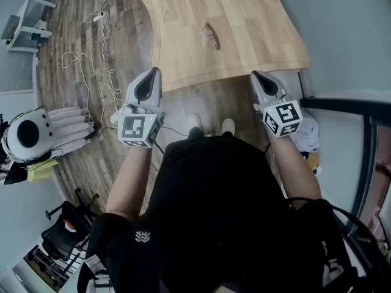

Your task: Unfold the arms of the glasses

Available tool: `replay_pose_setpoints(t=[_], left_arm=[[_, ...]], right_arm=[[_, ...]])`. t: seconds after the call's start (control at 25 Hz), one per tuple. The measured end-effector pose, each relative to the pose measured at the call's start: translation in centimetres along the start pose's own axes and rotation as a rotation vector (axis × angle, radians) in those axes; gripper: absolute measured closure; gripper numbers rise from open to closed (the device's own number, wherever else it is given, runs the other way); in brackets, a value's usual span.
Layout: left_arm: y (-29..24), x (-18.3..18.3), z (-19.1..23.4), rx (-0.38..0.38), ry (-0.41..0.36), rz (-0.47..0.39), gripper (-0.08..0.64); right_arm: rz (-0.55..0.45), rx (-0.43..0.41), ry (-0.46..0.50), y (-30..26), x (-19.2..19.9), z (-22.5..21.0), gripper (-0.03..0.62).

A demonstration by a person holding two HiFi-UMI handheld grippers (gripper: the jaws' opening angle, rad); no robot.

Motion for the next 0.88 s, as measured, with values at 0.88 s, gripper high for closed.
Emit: replay_pose_setpoints(t=[0.88], left_arm=[[-2.5,0.1,-1.0,-0.095,0.049,0.022,0.561]], right_arm=[[-0.041,-0.006,0.002,-2.5,0.0,-5.1,0.592]])
Point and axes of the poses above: the fingertips, and each gripper's own axes: y backward along the fingers, z to its left, x out of its underside, the point moved 8 cm from there along y, backward along the fingers, and after that the axes turned 9 degrees about z, right-handed, at the moved point
